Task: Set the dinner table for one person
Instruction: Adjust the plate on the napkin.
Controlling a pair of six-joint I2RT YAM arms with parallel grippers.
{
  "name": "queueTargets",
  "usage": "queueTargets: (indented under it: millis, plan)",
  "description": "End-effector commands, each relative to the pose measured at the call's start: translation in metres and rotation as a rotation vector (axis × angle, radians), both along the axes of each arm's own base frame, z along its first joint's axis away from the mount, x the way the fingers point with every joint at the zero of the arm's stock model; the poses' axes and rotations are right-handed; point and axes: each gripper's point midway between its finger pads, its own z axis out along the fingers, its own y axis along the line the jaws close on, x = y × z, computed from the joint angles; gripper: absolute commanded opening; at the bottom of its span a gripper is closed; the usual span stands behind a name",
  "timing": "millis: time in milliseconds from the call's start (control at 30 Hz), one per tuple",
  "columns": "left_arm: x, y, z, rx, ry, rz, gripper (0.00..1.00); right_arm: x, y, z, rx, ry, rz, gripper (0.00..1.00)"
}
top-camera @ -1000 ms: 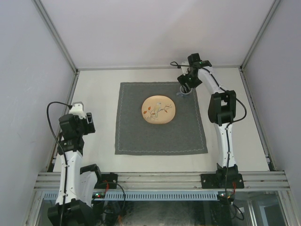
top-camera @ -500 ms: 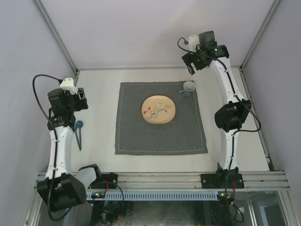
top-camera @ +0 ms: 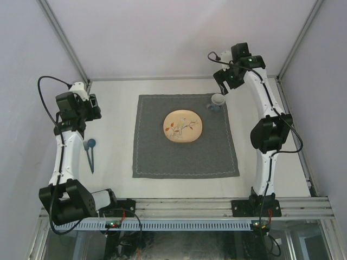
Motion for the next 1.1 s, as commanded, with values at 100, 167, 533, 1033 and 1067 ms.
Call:
queueTargets:
  millis: [100, 167, 533, 1033, 1067]
  plan:
    - [0.017, 0.005, 0.037, -0.024, -0.027, 0.061, 0.67, -0.045, -0.017, 0.038, -0.027, -0.058, -0.028, 0.82]
    - [0.019, 0.009, 0.047, 0.007, -0.036, 0.083, 0.67, -0.053, -0.028, 0.045, -0.054, -0.08, -0.031, 0.82]
    - [0.023, 0.016, 0.081, 0.079, 0.02, 0.075, 0.67, -0.079, -0.057, 0.025, -0.091, 0.115, -0.112, 0.8]
    - [0.02, 0.017, 0.073, 0.095, 0.077, 0.057, 0.67, -0.06, 0.003, 0.015, -0.007, 0.015, 0.287, 0.9]
    - [0.02, 0.017, 0.07, 0.093, 0.083, 0.057, 0.67, -0.053, 0.018, 0.009, 0.028, 0.044, 0.301, 0.89]
